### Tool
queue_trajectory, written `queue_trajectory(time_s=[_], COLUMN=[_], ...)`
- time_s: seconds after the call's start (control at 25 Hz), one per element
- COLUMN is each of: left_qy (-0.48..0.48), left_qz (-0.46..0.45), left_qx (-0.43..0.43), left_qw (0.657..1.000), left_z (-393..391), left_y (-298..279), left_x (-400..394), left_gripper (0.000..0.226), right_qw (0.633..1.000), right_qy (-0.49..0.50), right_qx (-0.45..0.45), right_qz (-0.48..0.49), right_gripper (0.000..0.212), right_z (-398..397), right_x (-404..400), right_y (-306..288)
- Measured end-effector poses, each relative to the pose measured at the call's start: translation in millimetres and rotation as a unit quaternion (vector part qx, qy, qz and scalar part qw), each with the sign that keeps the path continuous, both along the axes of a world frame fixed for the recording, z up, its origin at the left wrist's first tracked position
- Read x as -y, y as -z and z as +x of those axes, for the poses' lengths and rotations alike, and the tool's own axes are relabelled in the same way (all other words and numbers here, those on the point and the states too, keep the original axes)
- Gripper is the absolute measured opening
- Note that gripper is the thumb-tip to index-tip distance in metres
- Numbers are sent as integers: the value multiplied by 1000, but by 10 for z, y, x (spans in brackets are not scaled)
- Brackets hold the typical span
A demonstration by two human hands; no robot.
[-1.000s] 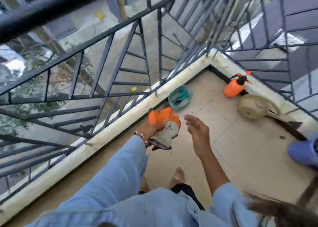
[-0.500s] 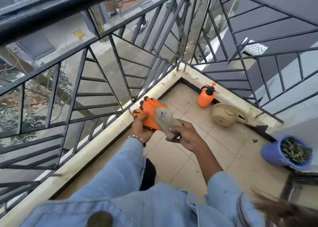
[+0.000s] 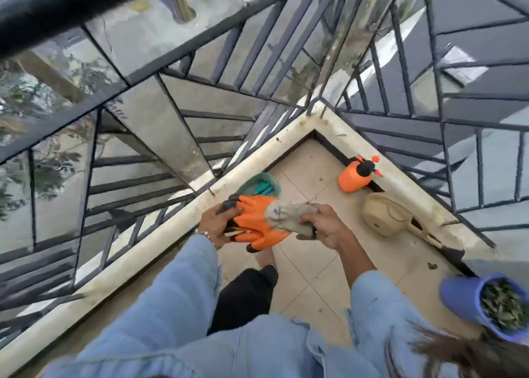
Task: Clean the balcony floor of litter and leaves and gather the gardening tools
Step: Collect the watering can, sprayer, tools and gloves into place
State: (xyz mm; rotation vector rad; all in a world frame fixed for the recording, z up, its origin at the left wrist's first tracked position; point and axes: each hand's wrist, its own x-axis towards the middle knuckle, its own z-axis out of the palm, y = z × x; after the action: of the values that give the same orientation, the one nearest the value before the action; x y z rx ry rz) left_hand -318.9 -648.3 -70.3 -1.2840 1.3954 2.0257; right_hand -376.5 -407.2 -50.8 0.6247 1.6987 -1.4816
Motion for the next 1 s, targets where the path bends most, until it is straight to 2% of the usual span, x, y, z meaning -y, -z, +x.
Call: queue_trajectory(time_s=[0.16,0.32,0.48,0.6,0.8,0.92,1.0], left_qy=[-36,-76,-99,-107,-150,-149,-128], left_qz=[5,-20,-24,-61,-126,-80,-54], left_qx=[45,106,144,147,145,131,122], left_qw=[998,991,984,981,970,977,983], left_z=[-498,-880,-1191,-1418,-1707,-1765,-1757], left_y=[297,673,1346,2138,3516,4243,4522], left_x=[-14,-80,-86,-45,163,272,317], left_gripper=[11,13,11,21,14,15,25], right_qw=[994,993,998,996,988,989,984], right_qy=[111,116,42,-30,-115,-117,-146], right_qx=[8,18,1,-11,-39,-43,-49], right_qz=[-15,5,49,78,98,84,85], right_gripper=[32,29,29,41,34,47,59], right_z=[-615,-1026,-1500,-1878,-2257,-2330,-2327], right_x=[195,341,419,510,802,931,941], right_y=[420,990,1815,2678,4208,5012,5366])
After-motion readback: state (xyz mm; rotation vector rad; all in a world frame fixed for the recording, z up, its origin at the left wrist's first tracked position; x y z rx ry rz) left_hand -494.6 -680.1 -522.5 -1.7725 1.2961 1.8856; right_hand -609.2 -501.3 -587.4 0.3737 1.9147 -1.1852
